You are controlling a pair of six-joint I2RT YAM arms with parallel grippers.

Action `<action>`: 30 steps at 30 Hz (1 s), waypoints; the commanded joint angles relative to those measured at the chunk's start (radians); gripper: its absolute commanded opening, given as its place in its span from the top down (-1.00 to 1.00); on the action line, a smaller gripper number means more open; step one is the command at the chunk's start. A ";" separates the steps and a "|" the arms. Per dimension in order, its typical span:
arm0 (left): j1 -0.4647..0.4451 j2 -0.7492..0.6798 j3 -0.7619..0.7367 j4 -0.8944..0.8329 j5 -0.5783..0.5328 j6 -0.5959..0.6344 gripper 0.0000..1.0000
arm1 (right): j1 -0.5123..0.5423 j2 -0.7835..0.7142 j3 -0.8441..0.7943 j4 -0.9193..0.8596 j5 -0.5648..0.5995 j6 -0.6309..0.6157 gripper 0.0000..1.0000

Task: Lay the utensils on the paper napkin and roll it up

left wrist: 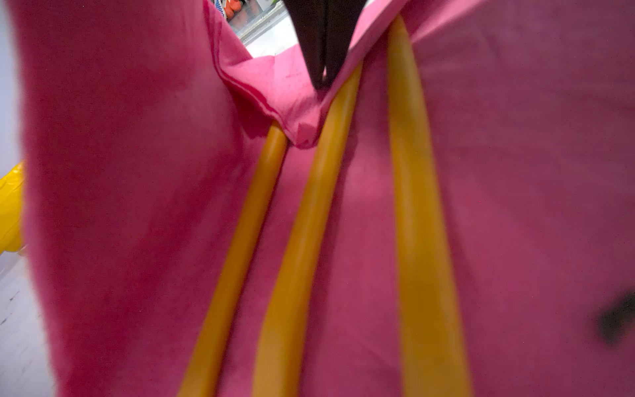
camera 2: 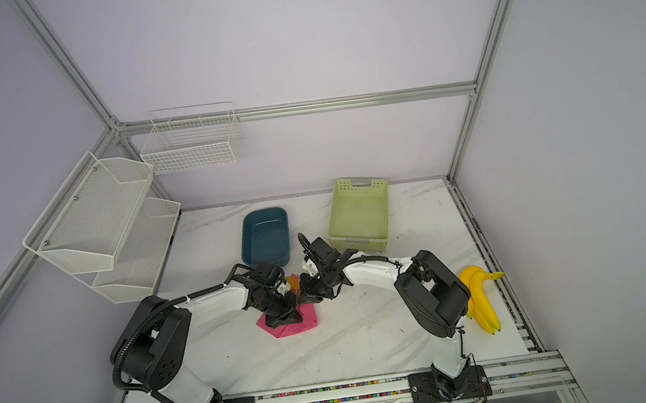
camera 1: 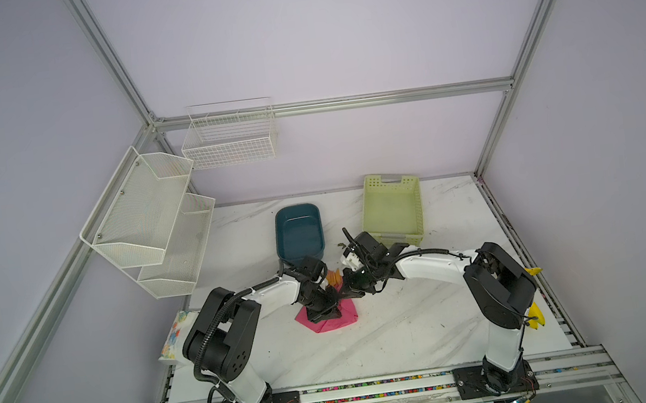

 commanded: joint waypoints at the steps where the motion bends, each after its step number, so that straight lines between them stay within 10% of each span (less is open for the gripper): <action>1: 0.001 -0.016 0.089 -0.022 -0.013 0.021 1.00 | 0.009 0.009 -0.022 0.095 -0.033 0.057 1.00; 30: 0.007 -0.184 0.001 -0.222 -0.094 0.087 1.00 | 0.009 0.087 -0.025 0.123 -0.026 0.040 1.00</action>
